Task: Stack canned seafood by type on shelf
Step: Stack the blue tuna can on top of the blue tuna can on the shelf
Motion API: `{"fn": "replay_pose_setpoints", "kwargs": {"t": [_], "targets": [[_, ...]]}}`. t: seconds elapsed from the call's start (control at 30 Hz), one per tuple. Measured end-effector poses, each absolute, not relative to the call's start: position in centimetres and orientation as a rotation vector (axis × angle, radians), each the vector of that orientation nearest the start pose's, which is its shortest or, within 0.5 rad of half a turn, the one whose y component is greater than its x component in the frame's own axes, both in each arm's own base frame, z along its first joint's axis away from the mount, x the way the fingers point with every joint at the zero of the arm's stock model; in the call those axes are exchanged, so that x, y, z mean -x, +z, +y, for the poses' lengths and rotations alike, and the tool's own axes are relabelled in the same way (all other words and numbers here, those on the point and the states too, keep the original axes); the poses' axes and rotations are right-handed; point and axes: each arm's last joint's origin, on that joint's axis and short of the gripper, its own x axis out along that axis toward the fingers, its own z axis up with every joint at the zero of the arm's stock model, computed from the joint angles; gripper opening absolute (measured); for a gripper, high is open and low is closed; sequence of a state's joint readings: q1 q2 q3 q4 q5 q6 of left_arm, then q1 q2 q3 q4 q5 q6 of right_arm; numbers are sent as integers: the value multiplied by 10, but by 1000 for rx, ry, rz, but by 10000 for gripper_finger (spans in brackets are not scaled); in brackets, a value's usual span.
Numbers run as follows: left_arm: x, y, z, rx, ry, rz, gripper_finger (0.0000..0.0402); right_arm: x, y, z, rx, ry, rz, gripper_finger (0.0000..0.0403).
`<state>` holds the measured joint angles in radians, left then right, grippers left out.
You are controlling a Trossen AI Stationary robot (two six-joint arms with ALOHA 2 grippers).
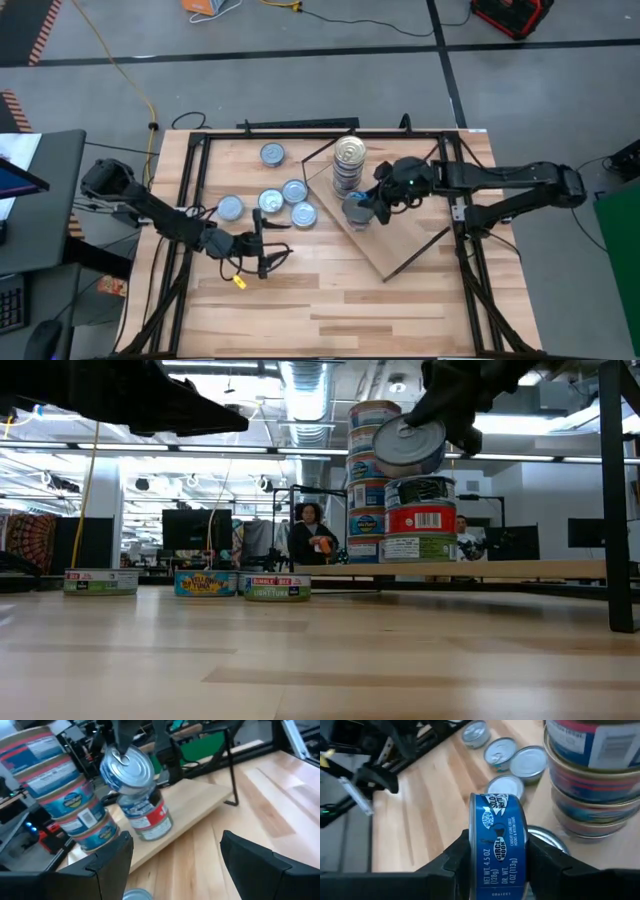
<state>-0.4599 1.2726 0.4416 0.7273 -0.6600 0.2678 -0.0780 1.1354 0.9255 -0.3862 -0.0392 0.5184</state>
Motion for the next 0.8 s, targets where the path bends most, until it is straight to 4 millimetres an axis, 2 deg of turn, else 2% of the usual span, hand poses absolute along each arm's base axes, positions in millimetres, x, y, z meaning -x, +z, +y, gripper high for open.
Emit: {"fn": "replay_pose_setpoints", "kwargs": {"t": [0.27, 0.43, 0.6, 0.8], "targets": [[-217, 215, -96, -297, 162, 78, 286, -237, 277, -45, -679, -122, 549, 172], [-215, 219, -97, -242, 128, 58, 286, -232, 271, -57, -736, -110, 555, 176], [-215, 219, -97, -220, 128, 62, 286, -228, 268, -60, -803, -59, 605, 183], [-217, 223, -98, -248, 132, 67, 286, -223, 261, -61, -850, -82, 679, 195]]}}
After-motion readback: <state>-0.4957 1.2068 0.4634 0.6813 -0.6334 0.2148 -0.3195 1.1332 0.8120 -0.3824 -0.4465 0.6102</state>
